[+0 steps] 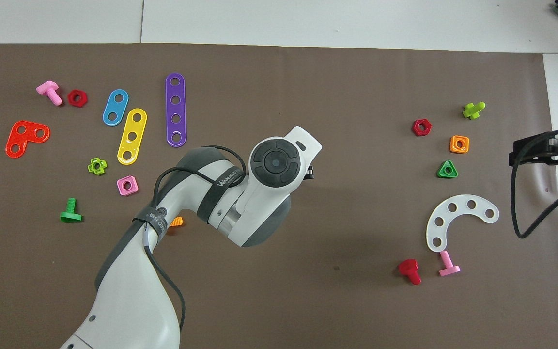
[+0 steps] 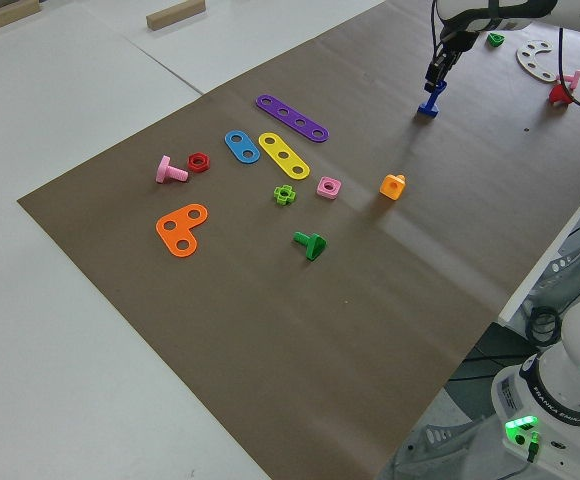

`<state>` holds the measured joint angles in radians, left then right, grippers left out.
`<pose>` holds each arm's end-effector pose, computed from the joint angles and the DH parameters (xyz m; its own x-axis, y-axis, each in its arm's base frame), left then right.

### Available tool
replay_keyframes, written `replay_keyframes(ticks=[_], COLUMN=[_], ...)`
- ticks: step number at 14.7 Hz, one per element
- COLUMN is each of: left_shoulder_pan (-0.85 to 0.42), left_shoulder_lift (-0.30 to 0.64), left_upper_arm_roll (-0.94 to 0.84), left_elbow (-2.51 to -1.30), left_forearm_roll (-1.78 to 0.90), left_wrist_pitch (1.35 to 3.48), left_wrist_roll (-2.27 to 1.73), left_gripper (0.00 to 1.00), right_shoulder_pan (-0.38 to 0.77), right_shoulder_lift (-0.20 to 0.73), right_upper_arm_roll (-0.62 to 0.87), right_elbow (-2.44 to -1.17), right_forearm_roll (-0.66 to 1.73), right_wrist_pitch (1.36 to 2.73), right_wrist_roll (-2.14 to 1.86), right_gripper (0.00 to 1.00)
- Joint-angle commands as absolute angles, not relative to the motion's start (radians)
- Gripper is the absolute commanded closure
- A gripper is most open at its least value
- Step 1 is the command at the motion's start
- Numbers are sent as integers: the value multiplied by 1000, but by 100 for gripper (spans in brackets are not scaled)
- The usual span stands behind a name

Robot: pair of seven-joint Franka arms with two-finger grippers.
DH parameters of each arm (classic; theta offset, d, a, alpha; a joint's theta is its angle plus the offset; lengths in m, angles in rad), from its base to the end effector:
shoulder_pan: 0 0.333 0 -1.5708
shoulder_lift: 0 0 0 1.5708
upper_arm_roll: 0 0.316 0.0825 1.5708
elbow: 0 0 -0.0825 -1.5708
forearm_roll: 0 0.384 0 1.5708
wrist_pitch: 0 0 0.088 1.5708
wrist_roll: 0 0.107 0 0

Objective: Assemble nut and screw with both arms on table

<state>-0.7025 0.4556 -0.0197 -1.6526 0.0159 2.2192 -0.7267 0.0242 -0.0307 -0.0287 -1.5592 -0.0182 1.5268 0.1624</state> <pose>0.5150 -0.4509 0.3582 0.9963 0.0011 0.0862 -0.0049 -0.9975 0.0699 0.5407 -0.0047 0.6429 0.9860 -0.1669 0.0011 -0.1669 -0.9858 0.0173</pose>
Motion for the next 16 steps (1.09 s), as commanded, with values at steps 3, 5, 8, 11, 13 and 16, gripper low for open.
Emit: replay_keyframes(ticks=[3,5,8,11,13,16], left_shoulder_pan=[-727,-727,-727,-727,-727,-727], left_shoulder_lift=[465,465,463,463,463,462], left_upper_arm_roll=[-2,-2,-2,-2,-2,-2], left_elbow=[-1657,-1667,-1677,-1677,-1680,-1695], left_forearm_roll=[26,26,26,26,26,26], left_wrist_pitch=[2233,2246,2258,2264,2275,2286], left_wrist_roll=[-746,-746,-746,-746,-746,-746], left_gripper=[89,89,89,88,88,88], right_shoulder_pan=[18,18,18,20,18,18], right_shoulder_lift=[-44,-44,-44,-44,-44,-44], right_upper_arm_roll=[-25,-25,-25,-25,-25,-25], right_elbow=[-1568,-1568,-1568,-1568,-1568,-1568], right_forearm_roll=[-11,-11,-11,-11,-11,-11], right_wrist_pitch=[1517,1517,1517,1517,1517,1517], right_wrist_roll=[137,137,137,137,137,137], right_gripper=[0,0,0,0,0,0])
